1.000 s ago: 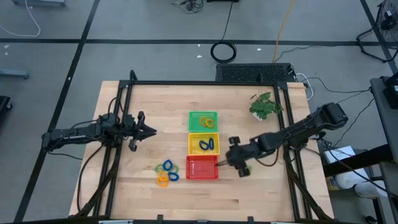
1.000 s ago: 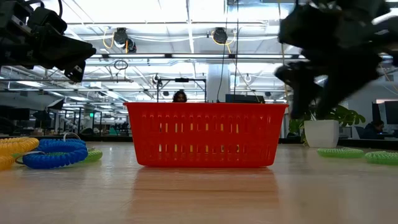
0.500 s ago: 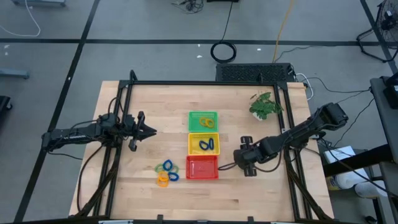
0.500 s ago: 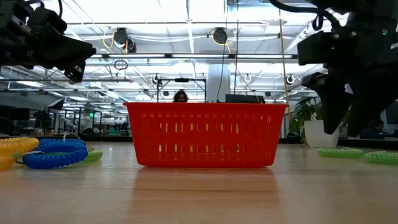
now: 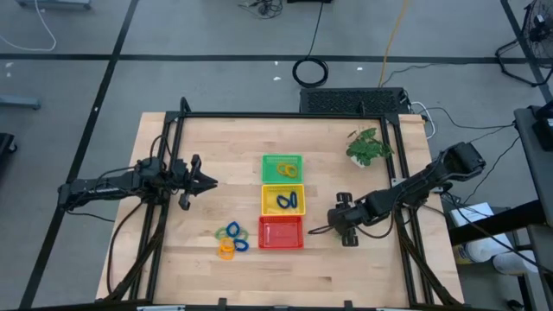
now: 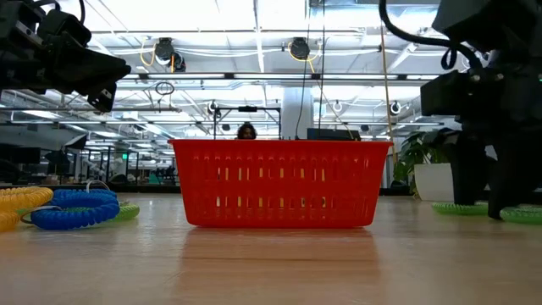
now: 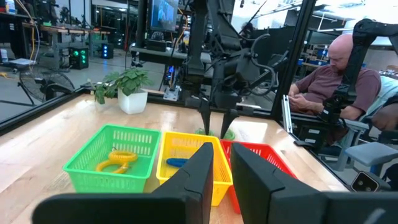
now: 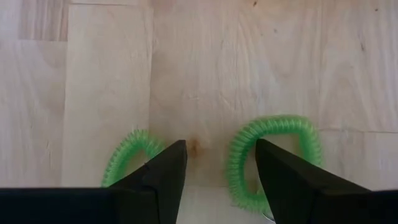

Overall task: Sort spring keychains into baskets
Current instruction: Put the green spring keychain into the red basket

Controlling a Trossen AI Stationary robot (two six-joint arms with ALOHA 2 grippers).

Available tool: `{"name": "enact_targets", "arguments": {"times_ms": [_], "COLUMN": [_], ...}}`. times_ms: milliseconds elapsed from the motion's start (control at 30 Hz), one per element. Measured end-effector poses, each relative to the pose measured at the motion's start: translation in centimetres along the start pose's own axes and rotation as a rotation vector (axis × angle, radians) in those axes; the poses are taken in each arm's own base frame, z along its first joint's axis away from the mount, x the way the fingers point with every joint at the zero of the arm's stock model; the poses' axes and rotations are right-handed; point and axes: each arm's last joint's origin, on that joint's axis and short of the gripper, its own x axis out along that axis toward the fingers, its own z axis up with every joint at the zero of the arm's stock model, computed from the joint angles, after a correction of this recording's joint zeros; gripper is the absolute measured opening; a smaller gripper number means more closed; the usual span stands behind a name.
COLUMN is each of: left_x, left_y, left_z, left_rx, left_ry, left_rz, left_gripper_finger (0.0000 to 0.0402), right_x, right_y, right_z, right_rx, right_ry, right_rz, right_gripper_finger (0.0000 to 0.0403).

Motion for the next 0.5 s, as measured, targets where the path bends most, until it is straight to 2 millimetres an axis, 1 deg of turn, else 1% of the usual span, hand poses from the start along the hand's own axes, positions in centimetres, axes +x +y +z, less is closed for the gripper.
{"name": "enact_targets", "arguments": {"times_ms": [200,500], "left_x": [0.00,0.00], "left_y": [0.00,0.00], "left_z": [0.00,0.00], "left_rx": [0.000,0.000], "left_ry": [0.000,0.000], "left_rz": [0.000,0.000], "left_gripper_finger": [0.0060,0.0060], "right_x": [0.52,0.59], "right_y": [-0.30,-0.34], "right_z": [-0.93,-1.01], "right_rx": [0.015,0.023], "right_ry": [0.017,0.018], "right_rz": [-0.009,-0.017], "right_gripper_finger": [0.0162,0.0130]}}
